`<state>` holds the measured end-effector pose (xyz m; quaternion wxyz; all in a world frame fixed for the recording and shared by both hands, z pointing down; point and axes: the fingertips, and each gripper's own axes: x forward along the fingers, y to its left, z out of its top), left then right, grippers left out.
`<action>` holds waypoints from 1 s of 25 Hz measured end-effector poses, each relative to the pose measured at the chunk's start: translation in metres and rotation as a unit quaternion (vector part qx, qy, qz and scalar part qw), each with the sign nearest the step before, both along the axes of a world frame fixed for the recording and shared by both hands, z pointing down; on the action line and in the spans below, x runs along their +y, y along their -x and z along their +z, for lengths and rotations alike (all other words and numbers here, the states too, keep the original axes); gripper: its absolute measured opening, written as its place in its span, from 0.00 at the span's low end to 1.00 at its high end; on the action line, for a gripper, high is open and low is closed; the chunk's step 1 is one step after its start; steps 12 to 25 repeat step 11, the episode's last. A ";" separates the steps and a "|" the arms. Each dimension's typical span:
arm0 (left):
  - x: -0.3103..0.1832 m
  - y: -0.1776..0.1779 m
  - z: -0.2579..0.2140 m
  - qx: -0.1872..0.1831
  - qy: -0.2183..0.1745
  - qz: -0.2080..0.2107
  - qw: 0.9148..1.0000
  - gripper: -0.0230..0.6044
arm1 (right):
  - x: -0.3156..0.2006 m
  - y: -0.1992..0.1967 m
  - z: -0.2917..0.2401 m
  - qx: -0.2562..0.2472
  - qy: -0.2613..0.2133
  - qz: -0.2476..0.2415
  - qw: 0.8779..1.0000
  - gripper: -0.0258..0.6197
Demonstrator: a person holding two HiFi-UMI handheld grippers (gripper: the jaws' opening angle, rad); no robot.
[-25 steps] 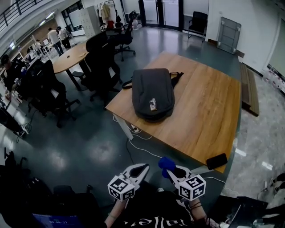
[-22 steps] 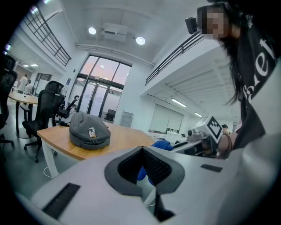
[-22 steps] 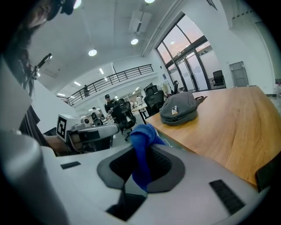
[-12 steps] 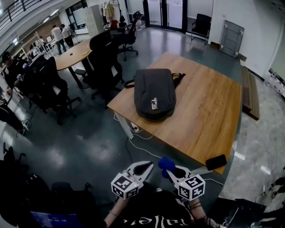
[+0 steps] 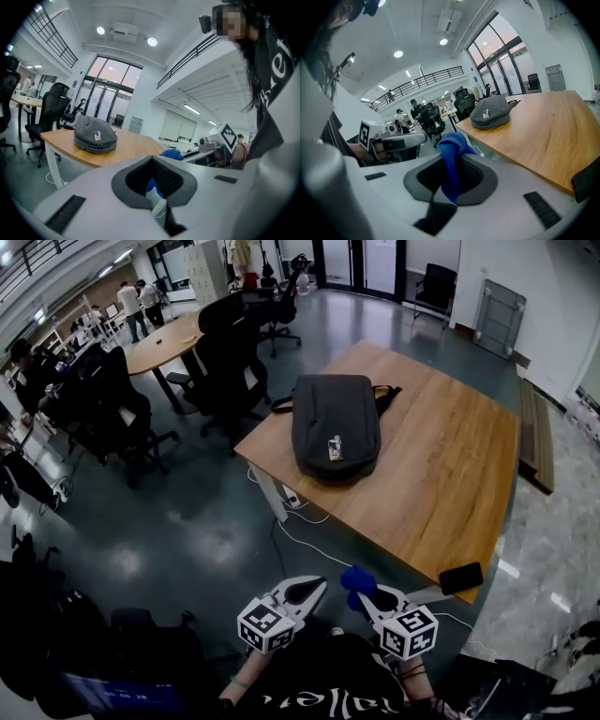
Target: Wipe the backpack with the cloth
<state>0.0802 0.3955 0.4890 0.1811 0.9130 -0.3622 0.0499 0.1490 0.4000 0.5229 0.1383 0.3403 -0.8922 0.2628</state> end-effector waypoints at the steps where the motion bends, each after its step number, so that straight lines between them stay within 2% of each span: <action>1: 0.000 0.000 0.002 0.001 0.000 0.002 1.000 0.03 | 0.000 -0.001 0.001 -0.001 0.001 0.003 1.000 0.13; 11: 0.003 0.000 0.000 -0.010 0.009 0.024 1.000 0.03 | 0.006 -0.003 0.000 -0.004 0.002 0.025 1.000 0.12; 25: 0.003 0.000 0.000 -0.010 0.009 0.024 1.000 0.03 | 0.006 -0.003 0.000 -0.004 0.002 0.025 1.000 0.12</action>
